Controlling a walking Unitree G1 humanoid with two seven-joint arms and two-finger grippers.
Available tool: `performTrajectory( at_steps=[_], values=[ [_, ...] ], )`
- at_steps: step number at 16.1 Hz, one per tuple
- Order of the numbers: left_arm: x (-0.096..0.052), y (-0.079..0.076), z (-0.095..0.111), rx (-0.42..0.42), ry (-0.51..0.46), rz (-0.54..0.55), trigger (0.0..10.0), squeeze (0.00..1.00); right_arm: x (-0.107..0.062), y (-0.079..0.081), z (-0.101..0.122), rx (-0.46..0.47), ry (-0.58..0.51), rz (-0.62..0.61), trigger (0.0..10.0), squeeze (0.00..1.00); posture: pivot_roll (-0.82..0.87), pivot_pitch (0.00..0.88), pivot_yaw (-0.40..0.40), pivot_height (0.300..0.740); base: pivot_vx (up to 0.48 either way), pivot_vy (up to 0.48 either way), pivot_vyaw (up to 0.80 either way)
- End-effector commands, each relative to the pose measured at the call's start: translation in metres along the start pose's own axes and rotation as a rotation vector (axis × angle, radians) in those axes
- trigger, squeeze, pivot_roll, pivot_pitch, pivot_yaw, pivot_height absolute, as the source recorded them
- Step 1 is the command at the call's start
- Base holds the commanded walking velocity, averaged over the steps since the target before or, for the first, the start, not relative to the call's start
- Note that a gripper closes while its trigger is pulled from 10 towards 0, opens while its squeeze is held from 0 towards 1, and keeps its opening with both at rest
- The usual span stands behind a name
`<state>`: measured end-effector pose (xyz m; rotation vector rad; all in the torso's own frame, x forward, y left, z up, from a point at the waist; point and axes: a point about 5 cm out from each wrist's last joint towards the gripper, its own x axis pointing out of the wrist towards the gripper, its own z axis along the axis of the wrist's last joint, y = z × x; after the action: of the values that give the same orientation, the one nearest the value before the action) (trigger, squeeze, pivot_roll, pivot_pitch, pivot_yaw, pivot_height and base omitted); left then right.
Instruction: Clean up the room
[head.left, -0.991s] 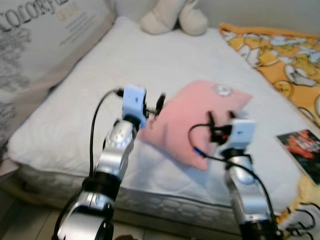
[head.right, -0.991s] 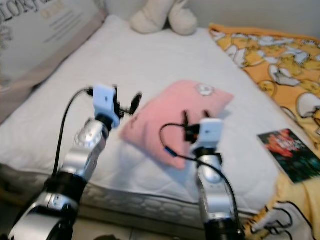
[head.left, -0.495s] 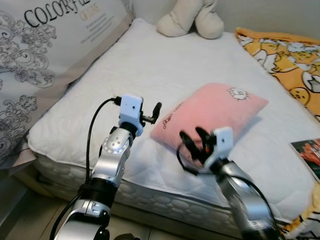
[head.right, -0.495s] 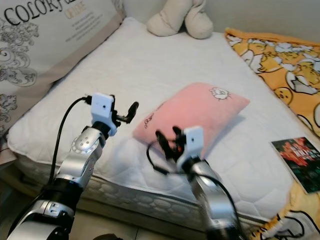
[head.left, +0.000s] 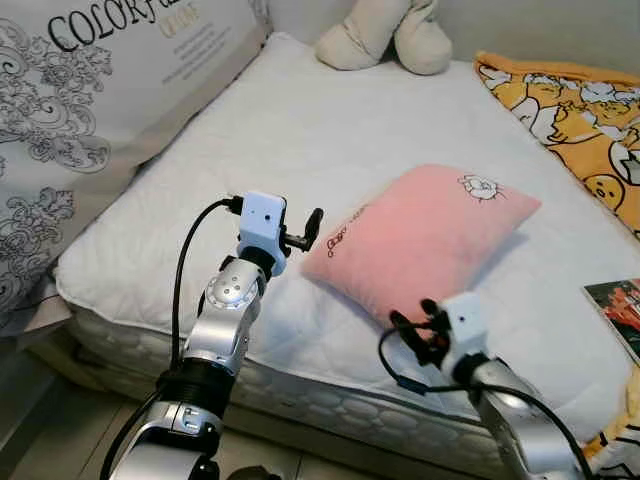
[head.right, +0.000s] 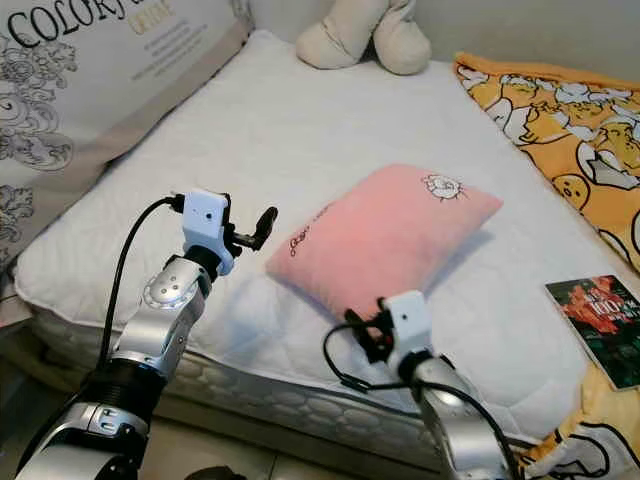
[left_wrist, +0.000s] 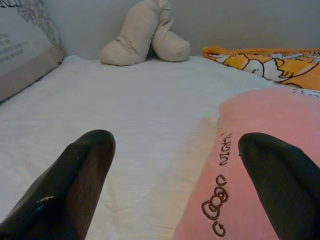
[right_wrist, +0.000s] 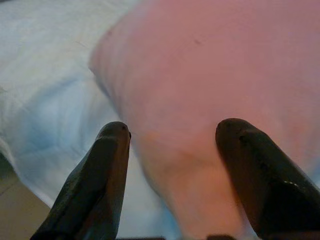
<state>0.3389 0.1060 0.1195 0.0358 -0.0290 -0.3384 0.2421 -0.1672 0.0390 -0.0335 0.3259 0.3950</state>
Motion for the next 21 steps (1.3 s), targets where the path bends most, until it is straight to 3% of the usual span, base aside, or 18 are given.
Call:
performTrajectory(
  at_steps=[1,5,7,9,10,12,13,14,15,19,21],
  values=[
    [0.001,-0.002,0.003,0.007,-0.007,-0.013,10.0,0.00,-0.003,-0.008,0.002,-0.027,-0.006,-0.035,10.0,0.00,0.01,0.000,0.013,0.740,0.000,0.000,0.00],
    [0.002,-0.004,0.002,0.002,0.001,-0.019,10.0,0.00,-0.007,-0.035,-0.009,-0.085,0.033,-0.179,10.0,0.00,0.00,0.000,0.015,0.740,0.000,0.000,0.00],
    [0.002,-0.006,0.001,-0.001,0.006,-0.023,10.0,0.00,-0.012,-0.059,-0.011,-0.181,0.060,-0.313,10.0,0.00,0.00,0.000,0.015,0.740,0.000,0.000,0.00],
    [0.002,-0.006,0.000,-0.004,0.009,-0.021,10.0,0.00,-0.020,-0.082,-0.006,-0.220,0.040,-0.446,10.0,0.00,0.00,0.000,0.012,0.740,0.000,0.000,0.00],
    [0.002,-0.006,0.000,-0.005,0.009,-0.020,10.0,0.00,-0.018,-0.079,0.004,-0.205,-0.021,-0.425,10.0,0.00,0.01,0.000,0.012,0.740,0.000,0.000,0.00],
    [0.001,-0.005,0.000,-0.005,0.010,-0.018,10.0,0.00,-0.008,-0.056,0.021,-0.118,-0.141,-0.280,10.0,0.00,0.01,0.000,0.011,0.740,0.000,0.000,0.00],
    [0.001,-0.005,0.000,-0.004,0.011,-0.018,10.0,0.00,-0.003,-0.039,0.028,-0.065,-0.179,-0.178,10.0,0.00,0.01,0.000,0.011,0.740,0.000,0.000,0.00],
    [0.001,-0.005,0.000,-0.004,0.011,-0.017,10.0,0.00,0.002,-0.011,0.037,0.008,-0.201,-0.001,10.0,0.00,0.01,0.000,0.011,0.740,0.000,0.000,0.00],
    [0.001,-0.005,0.000,-0.005,0.010,-0.017,10.0,0.00,0.003,0.008,0.041,0.040,-0.201,0.116,10.0,0.00,0.01,0.000,0.010,0.740,0.000,0.000,0.00],
    [0.001,-0.007,0.000,-0.009,0.009,-0.018,10.0,0.00,-0.004,0.041,0.048,0.068,-0.191,0.341,10.0,0.00,0.01,0.000,0.005,0.740,0.000,0.000,0.00],
    [0.000,-0.009,-0.001,-0.013,0.012,-0.018,10.0,0.00,-0.002,0.038,0.019,0.028,-0.046,0.335,10.0,0.00,0.01,0.000,0.004,0.740,0.000,0.000,0.00]
  ],
)
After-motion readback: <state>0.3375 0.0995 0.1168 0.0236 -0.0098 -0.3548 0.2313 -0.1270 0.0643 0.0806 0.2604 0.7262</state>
